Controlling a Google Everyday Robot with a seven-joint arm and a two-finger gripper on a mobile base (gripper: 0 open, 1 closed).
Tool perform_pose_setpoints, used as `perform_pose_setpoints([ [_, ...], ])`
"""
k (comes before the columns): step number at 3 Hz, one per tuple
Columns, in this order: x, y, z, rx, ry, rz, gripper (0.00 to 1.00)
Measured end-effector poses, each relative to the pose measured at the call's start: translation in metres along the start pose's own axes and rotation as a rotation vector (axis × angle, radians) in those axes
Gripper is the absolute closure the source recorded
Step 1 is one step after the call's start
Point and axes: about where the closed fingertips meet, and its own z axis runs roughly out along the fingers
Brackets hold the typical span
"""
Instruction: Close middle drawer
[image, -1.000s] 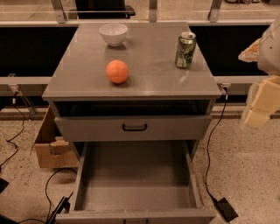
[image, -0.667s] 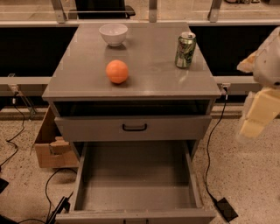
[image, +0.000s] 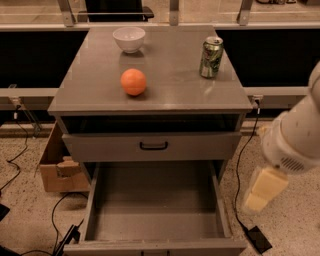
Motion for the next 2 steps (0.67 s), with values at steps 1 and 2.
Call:
perform_pose_setpoints([
  [1,0.011,0.036,0.060,-0.035,-0.008,0.070,0.00],
  [2,0.020,0.080,0.125,-0.115,-0.040,0.118,0.00],
])
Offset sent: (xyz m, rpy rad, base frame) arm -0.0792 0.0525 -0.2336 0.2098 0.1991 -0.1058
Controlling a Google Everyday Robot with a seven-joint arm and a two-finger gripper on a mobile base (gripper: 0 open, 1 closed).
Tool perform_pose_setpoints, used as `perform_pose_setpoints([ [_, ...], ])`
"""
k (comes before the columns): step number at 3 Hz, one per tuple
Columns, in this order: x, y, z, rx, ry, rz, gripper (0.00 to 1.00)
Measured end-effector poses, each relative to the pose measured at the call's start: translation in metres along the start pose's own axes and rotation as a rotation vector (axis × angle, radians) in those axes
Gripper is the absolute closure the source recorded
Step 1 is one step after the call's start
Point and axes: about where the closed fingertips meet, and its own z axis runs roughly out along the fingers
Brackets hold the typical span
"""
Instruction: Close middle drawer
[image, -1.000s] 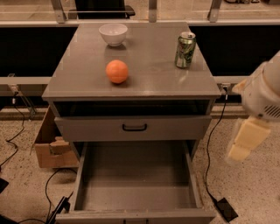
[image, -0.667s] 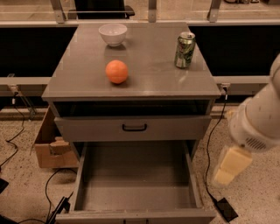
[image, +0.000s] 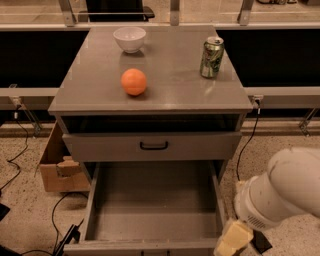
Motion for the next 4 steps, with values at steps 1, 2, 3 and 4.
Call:
perform_pose_setpoints([
  [1,0.011,0.030,0.046,-0.064,-0.043,0.045,0.00],
  [2,0.011,0.031,0.048,-0.060,-0.047,0.048,0.00],
  [3,0.006,0.032,0.041,-0.037,-0.063,0.014,0.00],
  [4,0.007,0.047,0.078,-0.066,-0.081,-0.026,0.00],
])
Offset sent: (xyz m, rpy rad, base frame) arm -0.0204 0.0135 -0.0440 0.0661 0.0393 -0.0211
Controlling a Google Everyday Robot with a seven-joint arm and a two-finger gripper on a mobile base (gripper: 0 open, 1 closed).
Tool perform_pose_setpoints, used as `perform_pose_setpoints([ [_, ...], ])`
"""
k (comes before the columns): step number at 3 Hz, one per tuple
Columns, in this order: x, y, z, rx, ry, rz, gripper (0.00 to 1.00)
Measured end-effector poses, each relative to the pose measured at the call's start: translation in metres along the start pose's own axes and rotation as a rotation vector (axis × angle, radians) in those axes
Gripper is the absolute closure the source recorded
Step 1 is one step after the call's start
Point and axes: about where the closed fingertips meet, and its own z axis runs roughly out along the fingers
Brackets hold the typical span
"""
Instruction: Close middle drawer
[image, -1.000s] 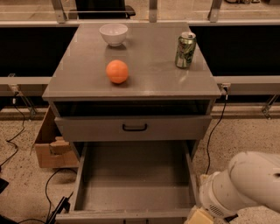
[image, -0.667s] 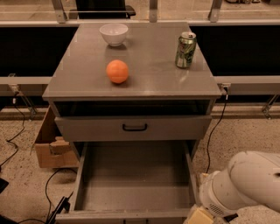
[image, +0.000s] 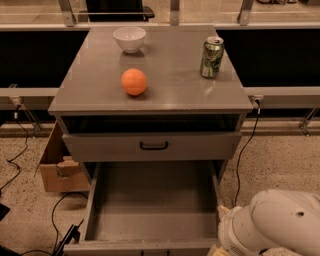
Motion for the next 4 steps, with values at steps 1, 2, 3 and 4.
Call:
perform_pose_setpoints([
  [1,0.018,0.015,0.072,-0.044,0.003,-0.013,0.20],
  [2,0.036,0.022,0.129,-0.075,0.012,-0.013,0.41],
  [3,0.059,0.026,0.158,-0.078,0.010,-0.003,0.65],
  [4,0.076,0.031,0.172,-0.078,-0.003,0.004,0.88],
])
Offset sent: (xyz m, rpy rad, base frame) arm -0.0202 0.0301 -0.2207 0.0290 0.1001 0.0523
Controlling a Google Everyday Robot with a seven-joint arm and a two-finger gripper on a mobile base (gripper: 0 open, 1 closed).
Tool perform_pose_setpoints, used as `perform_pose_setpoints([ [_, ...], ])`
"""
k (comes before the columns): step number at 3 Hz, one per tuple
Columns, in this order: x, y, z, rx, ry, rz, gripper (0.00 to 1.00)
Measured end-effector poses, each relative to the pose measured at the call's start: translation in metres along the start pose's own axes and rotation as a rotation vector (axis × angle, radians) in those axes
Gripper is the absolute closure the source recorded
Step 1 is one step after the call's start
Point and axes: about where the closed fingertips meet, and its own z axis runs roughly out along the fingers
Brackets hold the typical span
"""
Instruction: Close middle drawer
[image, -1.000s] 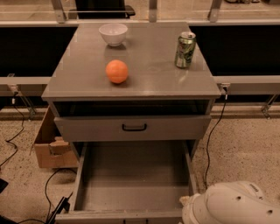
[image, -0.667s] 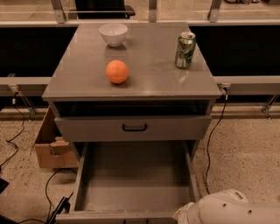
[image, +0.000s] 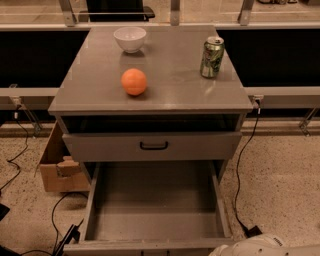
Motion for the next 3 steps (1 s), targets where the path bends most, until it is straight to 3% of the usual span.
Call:
perform_pose_setpoints([
  [1,0.001,0.002,0.025,-0.009,-0.032,-0.027,1.00],
  [3,-0.018,-0.009,0.100,-0.047,-0.130,-0.035,1.00],
])
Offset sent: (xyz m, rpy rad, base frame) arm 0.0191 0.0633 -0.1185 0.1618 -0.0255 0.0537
